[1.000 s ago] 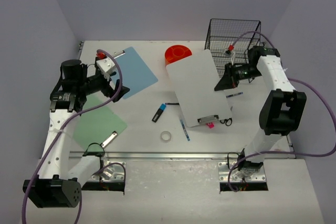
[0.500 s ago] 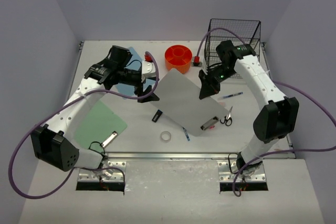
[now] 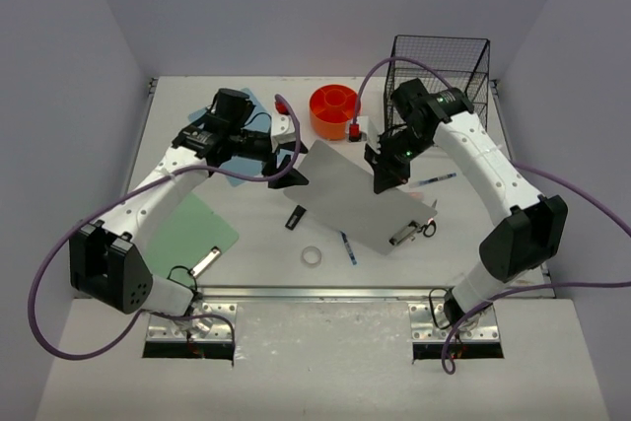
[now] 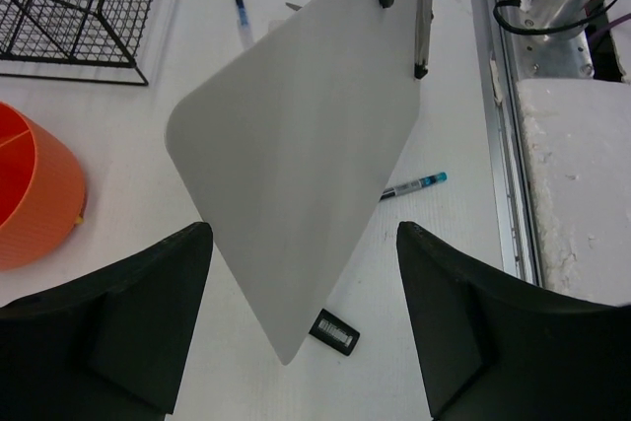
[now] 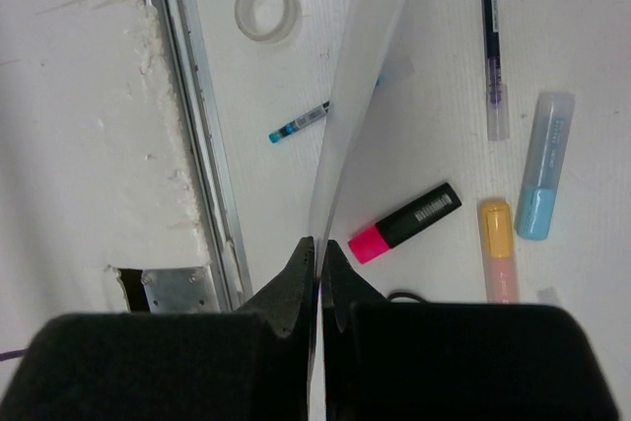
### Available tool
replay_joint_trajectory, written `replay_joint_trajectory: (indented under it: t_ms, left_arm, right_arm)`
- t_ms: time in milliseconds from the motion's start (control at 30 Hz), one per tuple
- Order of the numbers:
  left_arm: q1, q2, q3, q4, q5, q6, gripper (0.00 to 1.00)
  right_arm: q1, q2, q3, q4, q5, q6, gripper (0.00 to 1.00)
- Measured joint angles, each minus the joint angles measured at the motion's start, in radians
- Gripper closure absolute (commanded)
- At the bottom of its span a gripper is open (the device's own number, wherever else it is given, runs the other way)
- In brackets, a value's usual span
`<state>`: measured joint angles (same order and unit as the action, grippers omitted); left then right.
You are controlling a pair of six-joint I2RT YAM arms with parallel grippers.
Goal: Organize the desk
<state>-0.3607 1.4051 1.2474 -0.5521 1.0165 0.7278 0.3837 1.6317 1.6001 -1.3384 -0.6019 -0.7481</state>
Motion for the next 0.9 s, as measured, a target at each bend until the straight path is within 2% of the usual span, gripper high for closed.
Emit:
replay_joint_trajectory:
  t_ms: [267, 433, 667, 900]
  left_arm:
    - [0.0, -0.016, -0.079, 0.122, -0.018, -0.097, 0.27]
    - [0.0, -0.056, -0.109, 0.151, -0.089, -0.124, 0.22]
    - [0.016, -0.113, -0.134, 0.104, -0.145, -0.096, 0.18]
    - [0.053, -0.134, -0.14, 0.022, -0.057, -0.041, 0.22]
  right_arm:
    - [0.014, 0.0, -0.006, 0.003, 0.027, 0.009, 1.0]
    - [0.018, 0.0, -0.012, 0.026, 0.019, 0.011, 1.0]
    - [0.029, 0.0, -0.02, 0.029, 0.006, 0.012, 1.0]
    - [0.029, 0.009, -0.012, 0.026, -0.007, 0.015, 1.0]
